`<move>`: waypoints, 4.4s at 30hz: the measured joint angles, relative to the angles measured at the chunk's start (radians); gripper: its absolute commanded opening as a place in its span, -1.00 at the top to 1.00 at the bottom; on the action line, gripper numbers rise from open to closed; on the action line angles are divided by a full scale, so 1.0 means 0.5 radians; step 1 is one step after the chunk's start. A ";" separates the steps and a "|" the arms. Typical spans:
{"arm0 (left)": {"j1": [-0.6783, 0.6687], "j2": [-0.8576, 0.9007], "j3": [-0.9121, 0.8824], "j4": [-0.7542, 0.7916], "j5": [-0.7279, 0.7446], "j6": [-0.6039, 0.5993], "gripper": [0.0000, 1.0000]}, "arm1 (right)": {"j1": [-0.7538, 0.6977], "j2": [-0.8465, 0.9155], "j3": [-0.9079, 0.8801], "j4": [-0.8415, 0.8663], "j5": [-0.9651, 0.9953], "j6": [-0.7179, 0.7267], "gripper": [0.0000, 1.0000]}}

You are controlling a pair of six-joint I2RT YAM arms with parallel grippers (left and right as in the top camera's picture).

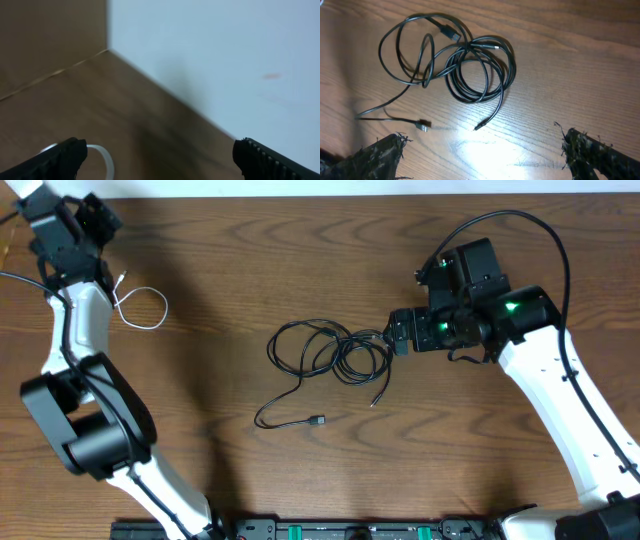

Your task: Untangle cables

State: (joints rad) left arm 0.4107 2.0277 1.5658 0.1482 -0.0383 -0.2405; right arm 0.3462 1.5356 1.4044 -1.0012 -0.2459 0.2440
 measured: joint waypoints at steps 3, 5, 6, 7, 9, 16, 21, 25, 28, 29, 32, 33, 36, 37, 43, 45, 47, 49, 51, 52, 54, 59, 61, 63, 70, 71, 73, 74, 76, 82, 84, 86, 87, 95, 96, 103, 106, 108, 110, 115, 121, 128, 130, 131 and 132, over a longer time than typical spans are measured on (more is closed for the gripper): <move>0.054 0.175 0.000 0.072 -0.047 0.011 -0.97 | 0.000 0.023 0.000 0.001 0.000 0.000 -0.99; 0.079 0.306 -0.002 0.094 -0.065 0.011 -0.97 | 0.000 0.027 0.000 0.002 0.000 0.000 -0.99; 0.085 0.358 -0.005 0.117 -0.073 0.012 -0.97 | 0.000 0.027 0.000 0.002 0.000 0.000 -0.99; 0.088 0.404 -0.005 0.142 -0.080 0.012 -0.97 | 0.000 0.027 0.000 0.002 0.000 0.000 -0.99; 0.088 0.484 -0.008 0.181 -0.088 0.011 -0.93 | 0.000 0.030 0.000 0.003 0.000 0.001 -0.99; 0.088 0.558 -0.008 0.225 -0.085 0.013 -0.64 | 0.000 0.056 0.000 0.012 0.000 0.003 -0.99; 0.093 0.558 -0.008 0.211 -0.088 0.004 -0.46 | 0.000 0.057 0.000 0.021 0.000 0.004 -0.99; 0.123 0.558 -0.008 0.108 -0.134 0.011 -0.25 | 0.000 0.057 0.000 0.024 0.000 0.004 -0.99; 0.177 0.558 -0.008 0.048 -0.187 0.005 -0.22 | 0.000 0.057 0.000 0.024 0.000 0.005 -0.99; 0.199 0.558 -0.008 0.024 -0.198 0.005 -0.14 | 0.000 0.057 0.000 0.025 0.000 0.005 -0.99; 0.275 0.558 -0.008 -0.052 -0.216 0.005 0.11 | 0.000 0.057 0.000 0.032 0.000 0.006 -0.99; 0.294 0.558 -0.008 -0.072 -0.223 0.002 0.11 | 0.000 0.057 0.000 0.035 0.000 0.008 -0.99; 0.358 0.558 -0.008 -0.131 -0.239 0.004 0.14 | 0.000 0.057 0.000 0.037 0.000 0.010 -0.99; 0.372 0.558 -0.008 -0.145 -0.244 0.005 0.15 | 0.000 0.057 0.000 0.037 0.000 0.010 -0.98; 0.421 0.556 -0.008 -0.179 -0.250 0.004 0.16 | 0.000 0.057 0.000 0.037 0.000 0.010 -0.98; 0.426 0.540 -0.008 -0.198 -0.250 0.005 0.18 | 0.000 0.057 0.000 0.037 0.000 0.010 -0.99; 0.430 0.498 -0.008 -0.233 -0.251 0.004 0.18 | 0.000 0.057 0.000 0.037 0.000 0.010 -0.98; 0.433 0.439 -0.008 -0.257 -0.251 0.004 -0.11 | 0.000 0.057 0.000 0.037 0.000 0.010 -0.99; 0.436 0.362 -0.008 -0.282 -0.252 0.005 -0.22 | 0.000 0.057 0.000 0.037 0.001 0.011 -0.99; 0.436 0.346 -0.008 -0.288 -0.250 0.003 -0.23 | 0.000 0.057 0.000 0.037 0.000 0.011 -0.99; 0.436 0.259 -0.008 -0.296 -0.250 0.004 -0.43 | 0.000 0.057 0.000 0.037 0.000 0.011 -0.99; 0.436 0.037 -0.008 -0.463 -0.251 -0.020 -0.64 | 0.000 0.057 0.000 0.037 0.000 0.011 -0.99; 0.436 -0.056 -0.007 -0.592 -0.253 -0.050 -0.67 | 0.000 0.057 0.000 0.036 0.000 0.011 -0.99; 0.436 -0.141 -0.005 -0.786 -0.253 -0.082 -0.67 | 0.000 0.057 0.000 0.037 0.000 0.011 -0.98; 0.438 -0.272 -0.004 -1.612 -0.034 -0.281 -0.89 | 0.000 0.057 0.000 0.062 0.000 0.012 -0.99; 0.439 -0.270 -0.016 -1.662 0.011 -0.307 -0.89 | 0.000 0.057 0.000 0.062 0.000 0.013 -0.99; 0.438 -0.270 -0.053 -1.685 0.084 -0.346 -0.89 | 0.000 0.057 0.000 0.057 0.000 0.016 -0.98; 0.437 -0.270 -0.078 -1.669 0.111 -0.359 -0.89 | 0.001 0.057 0.000 0.052 0.000 0.015 -0.99; 0.433 -0.266 -0.127 -1.601 0.142 -0.373 -0.89 | 0.005 0.057 0.000 0.043 0.001 0.014 -0.99; 0.427 -0.173 -0.172 -1.381 0.210 -0.400 -0.48 | 0.011 0.057 0.000 0.038 0.001 0.014 -0.99; 0.427 -0.113 -0.172 -1.306 0.270 -0.415 -0.26 | 0.018 0.057 0.000 0.037 0.001 0.012 -0.99; 0.426 -0.039 -0.172 -1.238 0.369 -0.429 0.16 | 0.028 0.057 0.000 0.039 0.000 0.011 -0.99; 0.425 -0.005 -0.172 -1.217 0.418 -0.418 0.29 | 0.032 0.057 0.000 0.040 0.000 0.011 -0.98; 0.374 0.087 -0.192 -1.178 0.819 -0.522 0.71 | 0.036 0.057 0.000 0.047 0.000 0.009 -0.98; 0.363 0.087 -0.192 -1.174 0.858 -0.581 0.74 | 0.036 0.057 0.000 0.049 0.000 0.009 -0.99; 0.321 0.087 -0.199 -0.739 1.199 -0.895 0.74 | 0.036 0.057 -0.001 0.050 0.000 0.009 -0.99; 0.319 0.087 -0.199 -0.537 1.318 -1.001 0.74 | 0.036 0.057 0.000 0.046 0.001 0.009 -0.98; 0.319 0.087 -0.199 -0.460 1.363 -1.062 0.74 | 0.036 0.057 0.000 0.042 0.000 0.009 -0.98; 0.319 0.087 -0.199 -0.417 1.392 -1.110 0.74 | 0.036 0.057 0.000 0.037 0.000 0.009 -0.99; 0.315 0.087 -0.199 -0.323 1.430 -1.171 0.74 | 0.036 0.057 0.000 0.035 0.000 0.008 -0.98; 0.260 0.087 -0.200 -0.056 1.439 -1.202 -0.12 | 0.036 0.057 0.000 0.034 0.000 0.009 -0.99; 0.192 0.087 -0.200 -0.034 1.503 -1.145 -0.78 | 0.036 0.057 0.000 0.021 0.000 0.008 -0.98; 0.201 0.087 -0.198 -0.118 1.518 -1.086 -0.78 | 0.036 0.057 0.000 0.018 0.000 0.009 -0.98; 0.209 0.086 -0.198 -0.194 1.516 -1.051 -0.79 | 0.036 0.057 0.000 0.017 0.000 0.008 -0.99; 0.216 0.081 -0.198 -0.291 1.504 -1.013 -0.82 | 0.036 0.057 0.000 0.007 0.001 0.008 -0.99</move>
State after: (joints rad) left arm 0.5186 2.0682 1.4670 0.0025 0.7136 -0.7471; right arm 0.3641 1.5642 1.4044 -0.9977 -0.2455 0.2481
